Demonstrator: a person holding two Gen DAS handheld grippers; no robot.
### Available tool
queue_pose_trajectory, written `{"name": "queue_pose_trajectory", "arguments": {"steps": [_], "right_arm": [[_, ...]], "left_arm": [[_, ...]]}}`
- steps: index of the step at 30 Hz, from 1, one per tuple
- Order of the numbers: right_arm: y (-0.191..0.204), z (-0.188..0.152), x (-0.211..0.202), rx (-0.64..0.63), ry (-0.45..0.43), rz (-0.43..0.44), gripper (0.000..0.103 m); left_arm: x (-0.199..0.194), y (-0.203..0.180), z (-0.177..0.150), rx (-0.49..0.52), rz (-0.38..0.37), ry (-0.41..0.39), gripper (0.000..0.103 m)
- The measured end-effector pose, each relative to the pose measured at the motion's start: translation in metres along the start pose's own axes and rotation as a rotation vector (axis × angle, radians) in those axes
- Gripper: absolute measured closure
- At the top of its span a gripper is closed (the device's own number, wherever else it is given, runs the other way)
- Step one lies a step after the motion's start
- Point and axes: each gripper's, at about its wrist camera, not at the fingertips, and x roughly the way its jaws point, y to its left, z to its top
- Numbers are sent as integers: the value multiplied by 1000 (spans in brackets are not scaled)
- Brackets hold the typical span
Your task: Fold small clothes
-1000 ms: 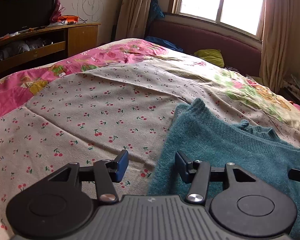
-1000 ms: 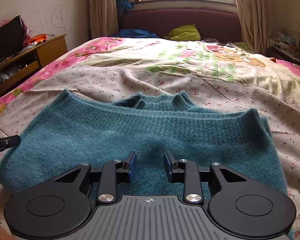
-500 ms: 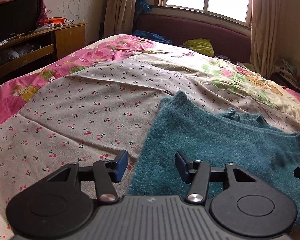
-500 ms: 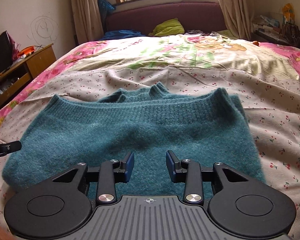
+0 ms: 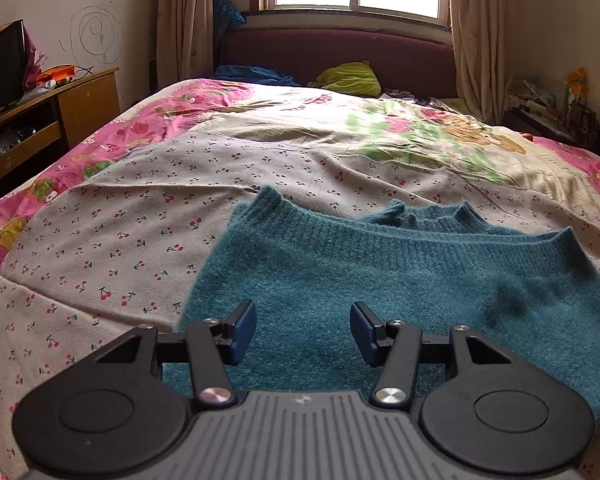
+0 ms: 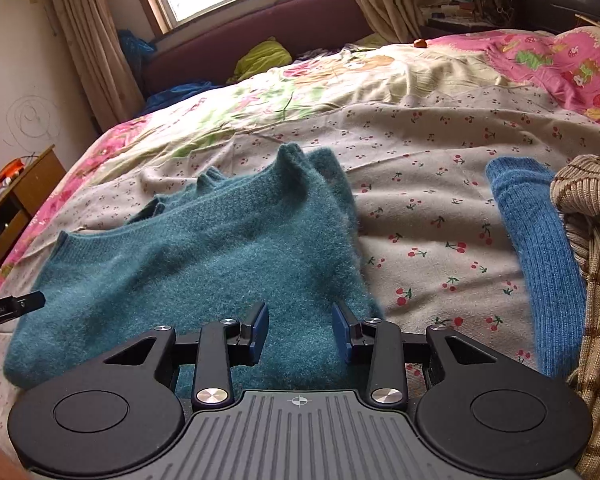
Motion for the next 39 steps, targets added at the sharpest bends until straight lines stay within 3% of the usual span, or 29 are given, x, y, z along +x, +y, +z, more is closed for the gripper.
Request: {"name": "queue_pose_trajectory", "arguments": {"steps": [3,9,12,17,25,30,35,39], "right_arm": [[-7,-3,-11,56,-16,37,61],[-24,-20,-29,173,-31,93,58],[-31,-30,-27,246,22,146,50],[-45,-53,-6,381,84,180,49],[-54,-51,33,570,-14,219,46],[-62,-53,39,587,-49,264,46],[-80,-35,42,557,-44,315,46],[-93,-28,62,630,-18,350,42]], "left_arm": [[2,-11,0,20,-23,3,40],[8,-36,-4,78,-58,11,40],[13,-43,-5,78,-75,25,40],[19,-53,-5,84,-78,40,40],[24,-72,-4,122,-79,54,40],[32,-85,-4,151,-51,42,40],[37,-97,-6,199,-33,38,40],[41,-96,-6,181,-25,53,39]]}}
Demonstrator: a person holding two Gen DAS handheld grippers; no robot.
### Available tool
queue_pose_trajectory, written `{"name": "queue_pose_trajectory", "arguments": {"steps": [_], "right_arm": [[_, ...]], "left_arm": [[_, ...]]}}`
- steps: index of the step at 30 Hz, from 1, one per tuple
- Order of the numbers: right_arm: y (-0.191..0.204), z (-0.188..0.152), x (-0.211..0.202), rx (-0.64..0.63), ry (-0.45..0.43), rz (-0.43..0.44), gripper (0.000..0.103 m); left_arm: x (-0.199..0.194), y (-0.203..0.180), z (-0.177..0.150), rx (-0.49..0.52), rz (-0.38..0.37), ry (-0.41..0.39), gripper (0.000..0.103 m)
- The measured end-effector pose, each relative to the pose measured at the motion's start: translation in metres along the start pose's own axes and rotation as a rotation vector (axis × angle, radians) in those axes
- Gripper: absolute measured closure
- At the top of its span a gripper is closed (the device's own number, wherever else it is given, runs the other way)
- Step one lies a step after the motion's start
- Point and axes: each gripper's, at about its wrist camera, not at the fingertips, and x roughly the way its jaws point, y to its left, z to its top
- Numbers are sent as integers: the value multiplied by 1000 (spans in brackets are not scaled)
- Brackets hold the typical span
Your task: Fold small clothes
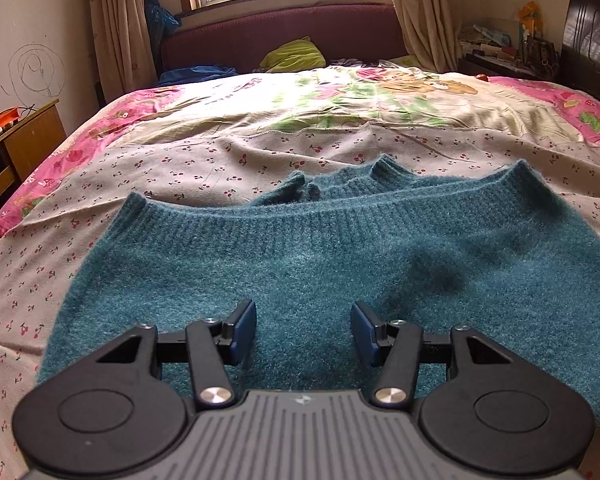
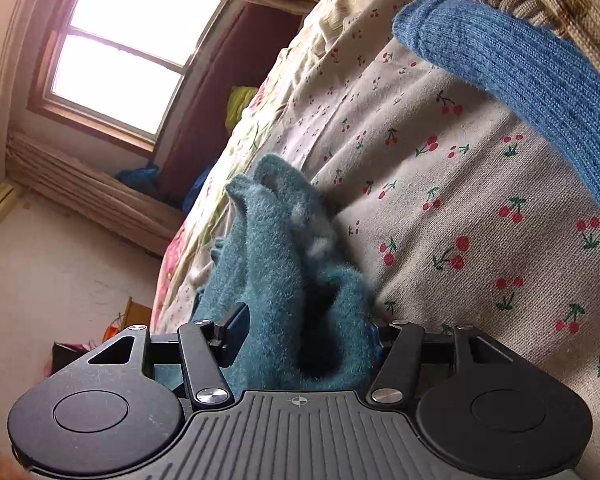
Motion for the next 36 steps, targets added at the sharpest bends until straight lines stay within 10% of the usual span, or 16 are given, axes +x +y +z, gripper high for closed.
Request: {"name": "queue_pose_trajectory", "arguments": {"steps": [6,15,36], "right_arm": [[24,10,27,-221,-11,-55,39],[20,30,37,-147,67,143,39],[9,25,49,-226,102,84,60]], "left_arm": [[1,-5,2,8,28,14,39],[0,-11,0,17,64,-18,39],[40,-7,13,-3,73,-186,42]]}}
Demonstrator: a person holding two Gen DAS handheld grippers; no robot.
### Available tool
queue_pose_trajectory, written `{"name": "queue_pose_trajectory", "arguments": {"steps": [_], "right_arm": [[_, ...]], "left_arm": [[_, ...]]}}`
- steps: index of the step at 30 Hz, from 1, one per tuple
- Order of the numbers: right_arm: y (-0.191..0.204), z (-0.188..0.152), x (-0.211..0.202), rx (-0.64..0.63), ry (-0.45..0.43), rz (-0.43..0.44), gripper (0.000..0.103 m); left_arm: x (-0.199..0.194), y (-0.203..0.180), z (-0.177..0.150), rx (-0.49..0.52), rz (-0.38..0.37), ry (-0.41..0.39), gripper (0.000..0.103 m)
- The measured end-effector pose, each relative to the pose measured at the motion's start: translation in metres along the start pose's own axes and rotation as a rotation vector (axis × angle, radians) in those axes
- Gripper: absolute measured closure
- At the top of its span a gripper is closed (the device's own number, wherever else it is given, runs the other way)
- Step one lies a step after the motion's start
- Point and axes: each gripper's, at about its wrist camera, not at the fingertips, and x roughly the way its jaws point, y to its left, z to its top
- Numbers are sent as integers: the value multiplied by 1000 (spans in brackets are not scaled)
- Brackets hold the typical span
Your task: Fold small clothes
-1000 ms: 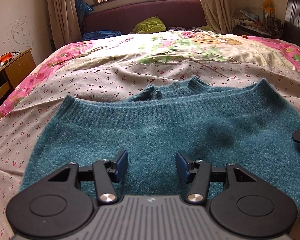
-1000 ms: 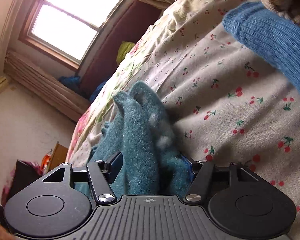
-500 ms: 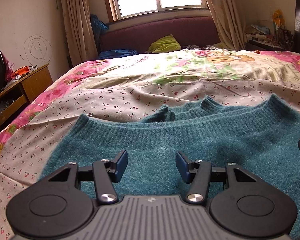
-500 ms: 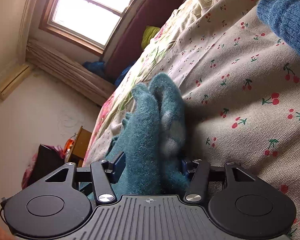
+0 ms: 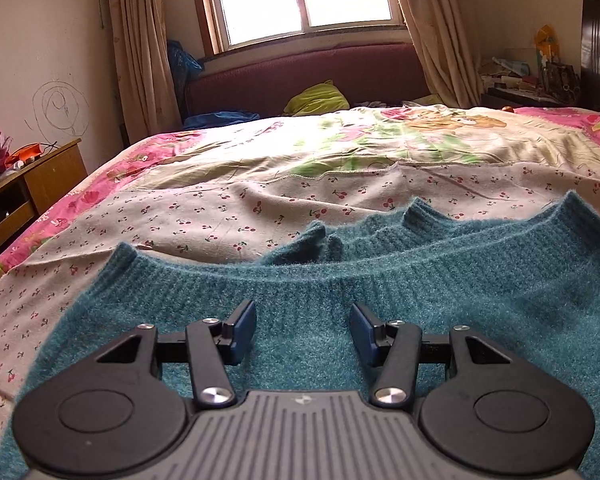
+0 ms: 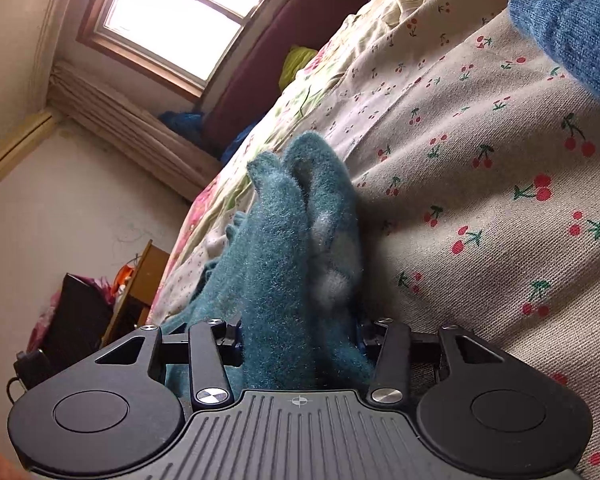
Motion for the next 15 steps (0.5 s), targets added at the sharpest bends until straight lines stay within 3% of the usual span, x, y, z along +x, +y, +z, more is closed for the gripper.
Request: {"name": "queue_pose_trajectory", "arguments": {"steps": [2,5,11,15], "right_arm": [[-1,1,1,8,4,4,61],[-1,1,0,10,6,6,61],[-2,1,-1,12,5,9,60],[-3,2,-1,10,7,7,60]], "left_arm": [[-7,-1,5,11,-32,-22,42],[0,-10,1,102,-3,-5,42],[-8,-6,-7,58,-17,15,43],[-11,-9,-18,93,-32,35,42]]}}
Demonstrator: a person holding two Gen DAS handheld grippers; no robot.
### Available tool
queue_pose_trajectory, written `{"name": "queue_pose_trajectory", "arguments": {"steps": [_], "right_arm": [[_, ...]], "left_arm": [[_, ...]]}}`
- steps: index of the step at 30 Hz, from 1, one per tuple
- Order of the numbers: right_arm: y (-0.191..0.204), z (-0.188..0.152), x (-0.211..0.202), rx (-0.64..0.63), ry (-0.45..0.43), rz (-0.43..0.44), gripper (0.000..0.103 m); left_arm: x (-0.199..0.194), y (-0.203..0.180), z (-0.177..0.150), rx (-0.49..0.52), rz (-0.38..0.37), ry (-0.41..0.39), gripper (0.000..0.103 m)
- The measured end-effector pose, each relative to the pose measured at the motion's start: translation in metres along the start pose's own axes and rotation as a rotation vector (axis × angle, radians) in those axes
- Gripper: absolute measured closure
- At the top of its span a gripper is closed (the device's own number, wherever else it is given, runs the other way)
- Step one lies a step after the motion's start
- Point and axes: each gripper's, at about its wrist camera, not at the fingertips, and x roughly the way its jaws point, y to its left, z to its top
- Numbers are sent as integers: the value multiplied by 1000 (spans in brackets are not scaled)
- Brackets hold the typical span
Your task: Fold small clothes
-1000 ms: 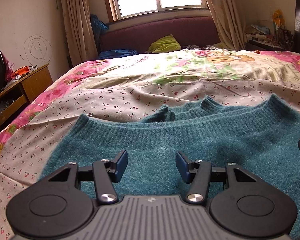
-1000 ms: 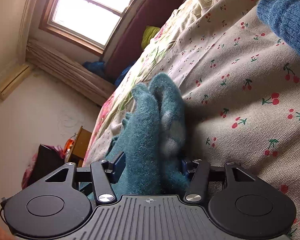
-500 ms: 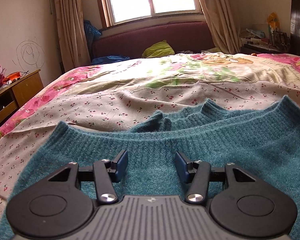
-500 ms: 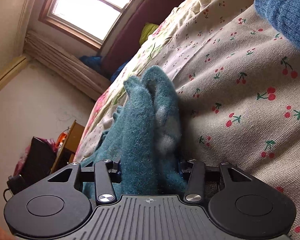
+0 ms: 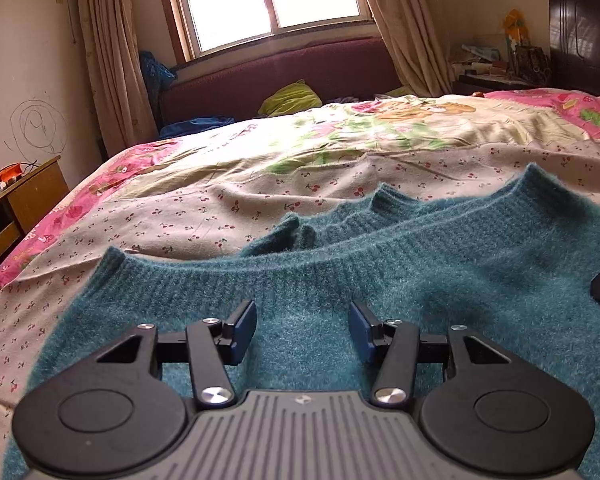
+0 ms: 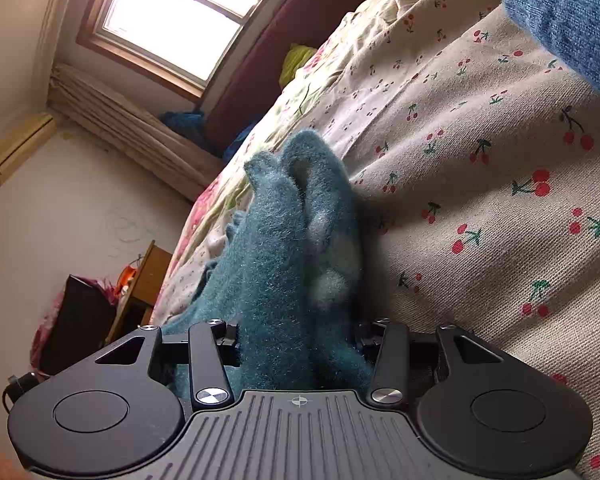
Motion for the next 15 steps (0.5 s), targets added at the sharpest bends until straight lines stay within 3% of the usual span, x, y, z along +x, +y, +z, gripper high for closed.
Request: {"name": "queue_pose_trajectory", "arguments": {"steps": [4,7,11,15], "right_arm": [[4,-1,-1,-23,9,-22,61],[6,-2,-1,-29,4,-40,63],[10,-4,-3,-36,6,-63,64],[12,-5,-2,-48,2,-78,65]], "left_arm": [[-6,3,-8,-49,-1,-21,43],[-19,8,-3,-108,-48,-35,44],[-19,1,-19,-10,-22,-43,42],[-36,15,-20,-107,-62,-45,43]]}}
